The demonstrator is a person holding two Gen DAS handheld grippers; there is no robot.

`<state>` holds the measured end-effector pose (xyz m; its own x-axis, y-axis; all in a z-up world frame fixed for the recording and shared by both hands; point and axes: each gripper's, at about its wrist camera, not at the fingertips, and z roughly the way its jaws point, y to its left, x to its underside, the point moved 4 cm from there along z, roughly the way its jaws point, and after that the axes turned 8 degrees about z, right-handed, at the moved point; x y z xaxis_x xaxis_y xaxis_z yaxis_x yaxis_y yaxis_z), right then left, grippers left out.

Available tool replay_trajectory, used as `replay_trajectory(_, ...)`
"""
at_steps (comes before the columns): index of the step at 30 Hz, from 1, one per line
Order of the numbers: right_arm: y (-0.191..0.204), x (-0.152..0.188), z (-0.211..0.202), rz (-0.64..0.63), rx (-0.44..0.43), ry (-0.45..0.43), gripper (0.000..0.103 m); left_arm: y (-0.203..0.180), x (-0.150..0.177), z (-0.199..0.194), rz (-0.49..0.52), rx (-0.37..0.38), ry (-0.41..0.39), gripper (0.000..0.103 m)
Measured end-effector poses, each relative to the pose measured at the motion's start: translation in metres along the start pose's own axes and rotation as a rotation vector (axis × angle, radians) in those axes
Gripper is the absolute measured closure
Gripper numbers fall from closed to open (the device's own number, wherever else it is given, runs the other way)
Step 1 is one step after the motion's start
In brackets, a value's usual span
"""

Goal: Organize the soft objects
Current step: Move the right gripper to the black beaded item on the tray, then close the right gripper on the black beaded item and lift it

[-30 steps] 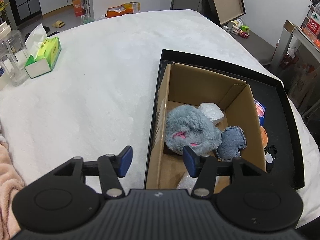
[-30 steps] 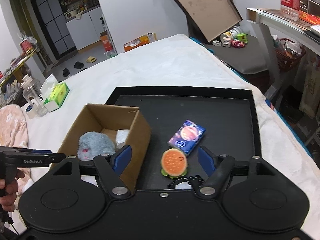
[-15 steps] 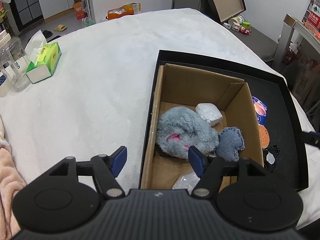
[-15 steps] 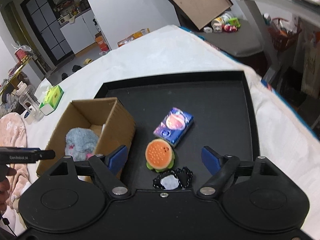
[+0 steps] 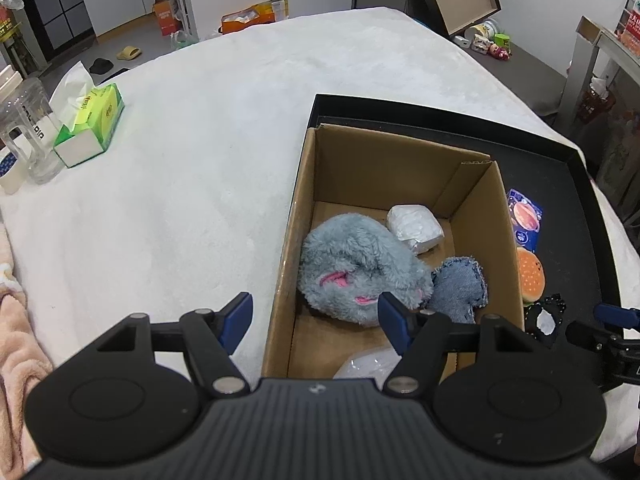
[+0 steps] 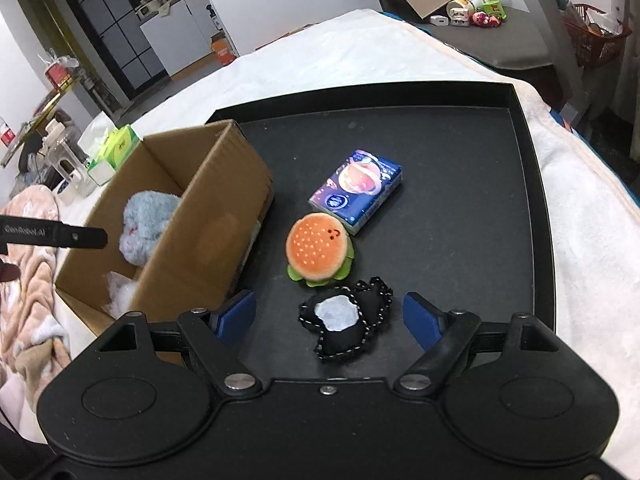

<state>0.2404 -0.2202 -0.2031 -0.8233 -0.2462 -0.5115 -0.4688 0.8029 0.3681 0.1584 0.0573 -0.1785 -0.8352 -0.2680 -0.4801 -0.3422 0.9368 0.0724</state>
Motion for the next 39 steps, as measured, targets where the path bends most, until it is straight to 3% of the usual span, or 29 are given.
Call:
replay_trajectory(7,-0.001,0.008,0.008,-0.040,0.005,-0.001,0.029,-0.005,-0.001,0.006,0.012,-0.036,0.020,0.035)
replay_trajectory(19,-0.004,0.016,0.039,-0.070,0.030,0.045,0.028,-0.012,-0.001,0.013,0.032,-0.052,0.042,0.035)
replay_trajectory(27,0.005,0.022,0.048,-0.170,0.122,0.027,0.027,-0.014,0.001,0.014,0.037,-0.049,0.047,0.035)
replay_trajectory(34,0.003,0.022,0.040,-0.201,0.162,-0.003,0.062,-0.013,0.002,0.010,0.034,-0.044,0.038,0.035)
replay_trajectory(39,0.001,0.019,0.037,-0.184,0.168,-0.012,0.067,-0.011,0.002,0.007,0.033,-0.031,0.029,0.035)
